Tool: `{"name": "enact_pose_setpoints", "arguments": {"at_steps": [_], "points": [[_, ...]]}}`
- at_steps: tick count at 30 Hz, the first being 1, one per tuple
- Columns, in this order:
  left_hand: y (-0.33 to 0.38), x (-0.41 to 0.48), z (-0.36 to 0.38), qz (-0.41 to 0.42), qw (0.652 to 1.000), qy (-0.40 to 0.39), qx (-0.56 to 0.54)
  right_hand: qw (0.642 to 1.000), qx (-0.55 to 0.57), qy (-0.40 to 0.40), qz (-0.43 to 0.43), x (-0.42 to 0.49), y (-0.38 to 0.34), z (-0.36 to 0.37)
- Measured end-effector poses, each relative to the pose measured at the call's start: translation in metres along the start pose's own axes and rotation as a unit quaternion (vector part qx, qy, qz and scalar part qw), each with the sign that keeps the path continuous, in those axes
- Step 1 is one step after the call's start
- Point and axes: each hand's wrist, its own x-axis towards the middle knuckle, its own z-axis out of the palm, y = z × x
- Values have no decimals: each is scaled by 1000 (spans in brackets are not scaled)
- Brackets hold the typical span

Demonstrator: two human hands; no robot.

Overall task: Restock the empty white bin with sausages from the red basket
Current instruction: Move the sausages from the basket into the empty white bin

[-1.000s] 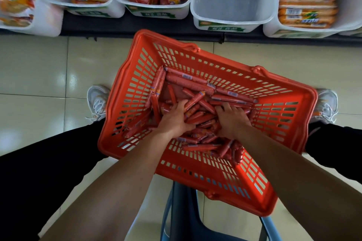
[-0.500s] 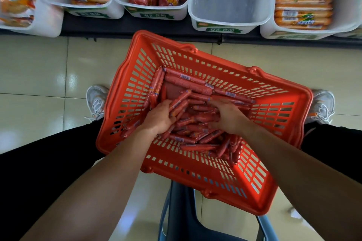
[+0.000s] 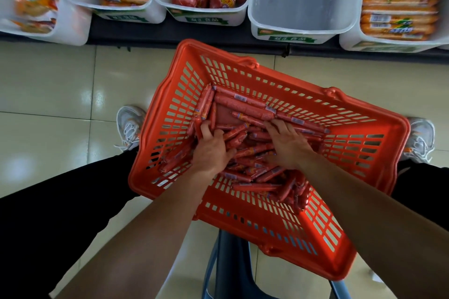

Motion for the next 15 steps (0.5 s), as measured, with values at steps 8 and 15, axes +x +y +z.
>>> {"name": "enact_pose_setpoints", "arguments": {"at_steps": [8,15], "points": [[4,7,-9,-34,999,10,-41,995,-89,-27,-31,16,-2,-11],[11,16,-9,-6,999,0,51,997,-42,-53,-29,12,-1,-9]]}}
